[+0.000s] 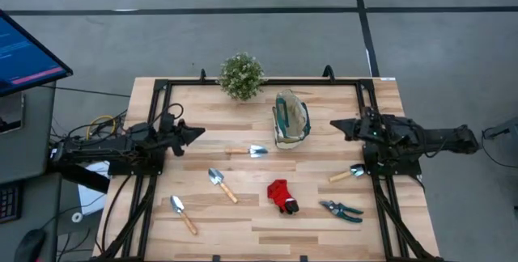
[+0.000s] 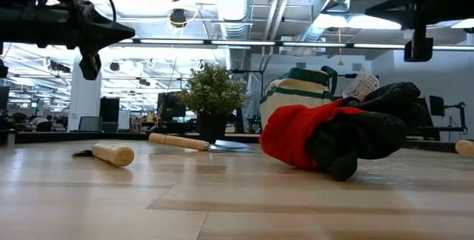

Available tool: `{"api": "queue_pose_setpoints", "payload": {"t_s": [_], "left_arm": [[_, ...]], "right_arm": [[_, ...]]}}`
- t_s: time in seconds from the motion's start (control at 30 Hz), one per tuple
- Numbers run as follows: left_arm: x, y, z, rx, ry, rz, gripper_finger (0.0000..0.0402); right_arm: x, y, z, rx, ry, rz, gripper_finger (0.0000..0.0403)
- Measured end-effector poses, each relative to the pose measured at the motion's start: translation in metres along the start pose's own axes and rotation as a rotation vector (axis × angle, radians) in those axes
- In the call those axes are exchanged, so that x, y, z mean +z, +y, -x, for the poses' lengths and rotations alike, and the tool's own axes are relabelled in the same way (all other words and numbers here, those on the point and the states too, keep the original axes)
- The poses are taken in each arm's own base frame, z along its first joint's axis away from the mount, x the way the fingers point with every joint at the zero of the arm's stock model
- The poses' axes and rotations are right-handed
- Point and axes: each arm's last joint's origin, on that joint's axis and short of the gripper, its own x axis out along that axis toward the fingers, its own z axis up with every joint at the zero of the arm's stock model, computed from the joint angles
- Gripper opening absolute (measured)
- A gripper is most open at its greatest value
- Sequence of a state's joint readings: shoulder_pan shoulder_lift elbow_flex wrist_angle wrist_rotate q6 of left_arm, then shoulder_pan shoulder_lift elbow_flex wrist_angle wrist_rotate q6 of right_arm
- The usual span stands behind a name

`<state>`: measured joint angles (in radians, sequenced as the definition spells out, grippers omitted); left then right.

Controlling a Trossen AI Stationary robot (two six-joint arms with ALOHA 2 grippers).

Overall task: Pick & Place Garden tools in Gardening bag
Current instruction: Put the red gloves into the white gardening bag

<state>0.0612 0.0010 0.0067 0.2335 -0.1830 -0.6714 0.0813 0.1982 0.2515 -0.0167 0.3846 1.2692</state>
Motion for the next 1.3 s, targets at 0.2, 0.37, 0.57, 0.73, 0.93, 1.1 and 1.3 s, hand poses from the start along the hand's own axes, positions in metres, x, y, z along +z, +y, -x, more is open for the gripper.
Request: {"api": "queue_pose_setpoints", "payload": {"t_s": [0.2, 0.37, 0.57, 0.73, 0.93, 1.1, 1.3], "left_arm": [[0.002, -0.001, 0.0, -0.007, -0.026, 0.005, 0.0013], [0.003, -0.002, 0.0, -0.012, -0.035, 0.007, 0.0013], [0.004, -0.003, 0.0, -0.02, -0.043, 0.035, 0.0013], [0.005, -0.003, 0.0, -0.027, -0.051, 0.037, 0.0013], [0.005, -0.004, 0.0, -0.032, -0.057, 0.035, 0.0013], [0.005, -0.004, 0.0, -0.034, -0.058, 0.043, 0.0013], [0.006, -0.004, 0.0, -0.04, -0.062, 0.066, 0.0013]], "right_arm": [[0.001, 0.023, -0.014, -0.013, 0.1, 0.0, 0.0], [0.003, 0.053, -0.031, -0.017, 0.223, 0.073, 0.0], [0.0, 0.074, -0.052, -0.248, 0.486, 0.177, 0.0], [-0.005, 0.074, -0.062, -0.507, 0.712, 0.236, 0.0], [-0.014, 0.055, -0.071, -0.689, 0.897, 0.246, 0.0007], [-0.028, 0.042, -0.088, -0.715, 0.976, 0.368, 0.0007], [-0.046, 0.019, -0.113, -0.786, 1.058, 0.378, 0.0028]]}}
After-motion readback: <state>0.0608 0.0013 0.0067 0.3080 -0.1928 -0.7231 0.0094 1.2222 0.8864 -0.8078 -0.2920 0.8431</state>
